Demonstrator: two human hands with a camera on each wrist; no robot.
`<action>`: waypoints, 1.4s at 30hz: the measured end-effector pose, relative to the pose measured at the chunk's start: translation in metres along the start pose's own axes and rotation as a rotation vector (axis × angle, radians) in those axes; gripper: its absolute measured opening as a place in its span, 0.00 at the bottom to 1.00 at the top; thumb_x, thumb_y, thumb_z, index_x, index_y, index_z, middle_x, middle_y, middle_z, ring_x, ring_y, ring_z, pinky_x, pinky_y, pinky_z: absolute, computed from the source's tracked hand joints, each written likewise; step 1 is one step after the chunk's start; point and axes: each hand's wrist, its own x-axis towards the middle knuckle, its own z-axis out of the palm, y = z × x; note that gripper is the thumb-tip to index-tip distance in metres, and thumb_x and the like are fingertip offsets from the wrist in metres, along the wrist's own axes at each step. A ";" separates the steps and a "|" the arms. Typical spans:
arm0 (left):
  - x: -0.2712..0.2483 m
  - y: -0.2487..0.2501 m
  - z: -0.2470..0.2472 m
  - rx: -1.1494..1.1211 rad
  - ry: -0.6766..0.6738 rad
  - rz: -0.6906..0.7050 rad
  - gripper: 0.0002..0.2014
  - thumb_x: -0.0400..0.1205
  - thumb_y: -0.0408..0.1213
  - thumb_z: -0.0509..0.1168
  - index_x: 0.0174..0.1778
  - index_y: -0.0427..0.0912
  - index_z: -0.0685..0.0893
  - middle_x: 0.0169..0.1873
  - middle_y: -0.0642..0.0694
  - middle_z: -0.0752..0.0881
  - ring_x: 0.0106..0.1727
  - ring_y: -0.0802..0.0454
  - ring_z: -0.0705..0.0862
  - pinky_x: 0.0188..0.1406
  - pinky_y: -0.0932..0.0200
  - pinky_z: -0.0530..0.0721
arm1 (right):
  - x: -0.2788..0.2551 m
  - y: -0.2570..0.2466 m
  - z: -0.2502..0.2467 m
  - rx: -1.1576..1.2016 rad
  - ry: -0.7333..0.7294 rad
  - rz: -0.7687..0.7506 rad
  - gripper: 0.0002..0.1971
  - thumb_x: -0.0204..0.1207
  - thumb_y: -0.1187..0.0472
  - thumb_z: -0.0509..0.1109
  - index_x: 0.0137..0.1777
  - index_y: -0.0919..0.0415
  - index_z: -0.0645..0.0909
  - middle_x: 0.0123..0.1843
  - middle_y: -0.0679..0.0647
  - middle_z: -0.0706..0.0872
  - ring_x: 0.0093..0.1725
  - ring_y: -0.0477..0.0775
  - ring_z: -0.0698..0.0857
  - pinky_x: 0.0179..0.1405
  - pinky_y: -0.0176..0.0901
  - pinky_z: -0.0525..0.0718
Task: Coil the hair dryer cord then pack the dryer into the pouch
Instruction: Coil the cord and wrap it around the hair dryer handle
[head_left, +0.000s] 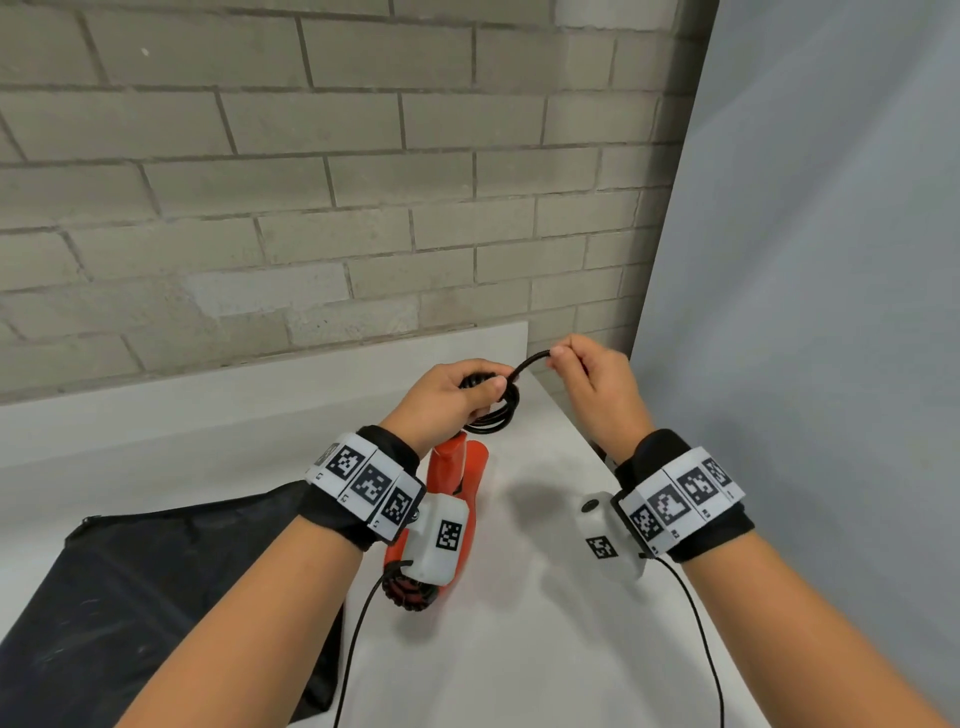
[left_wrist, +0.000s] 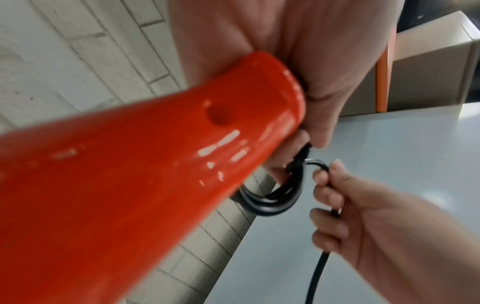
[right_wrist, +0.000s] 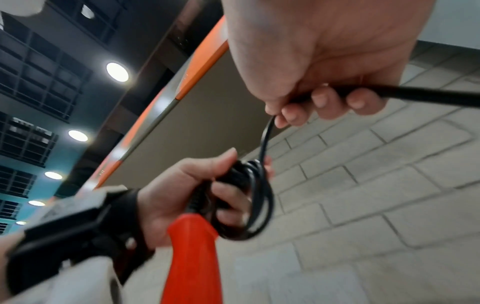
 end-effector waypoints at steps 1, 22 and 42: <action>0.001 -0.001 0.000 -0.016 0.026 -0.004 0.10 0.80 0.34 0.62 0.54 0.39 0.84 0.30 0.49 0.79 0.21 0.65 0.73 0.27 0.74 0.73 | -0.004 0.007 0.002 -0.003 -0.019 0.020 0.12 0.82 0.61 0.58 0.36 0.53 0.73 0.24 0.46 0.72 0.24 0.43 0.69 0.27 0.37 0.67; 0.005 -0.009 -0.017 -0.217 0.201 -0.017 0.11 0.84 0.37 0.55 0.40 0.51 0.81 0.36 0.51 0.79 0.37 0.58 0.75 0.37 0.63 0.76 | -0.030 0.008 0.021 0.436 0.179 0.168 0.12 0.77 0.70 0.62 0.38 0.51 0.72 0.34 0.51 0.80 0.27 0.41 0.82 0.27 0.36 0.84; 0.001 -0.008 -0.015 -0.213 0.088 0.027 0.11 0.83 0.40 0.56 0.46 0.45 0.84 0.39 0.47 0.85 0.42 0.55 0.83 0.51 0.60 0.79 | -0.019 -0.025 0.073 -0.010 0.204 -0.127 0.14 0.67 0.68 0.74 0.35 0.56 0.69 0.38 0.52 0.72 0.41 0.53 0.74 0.41 0.29 0.69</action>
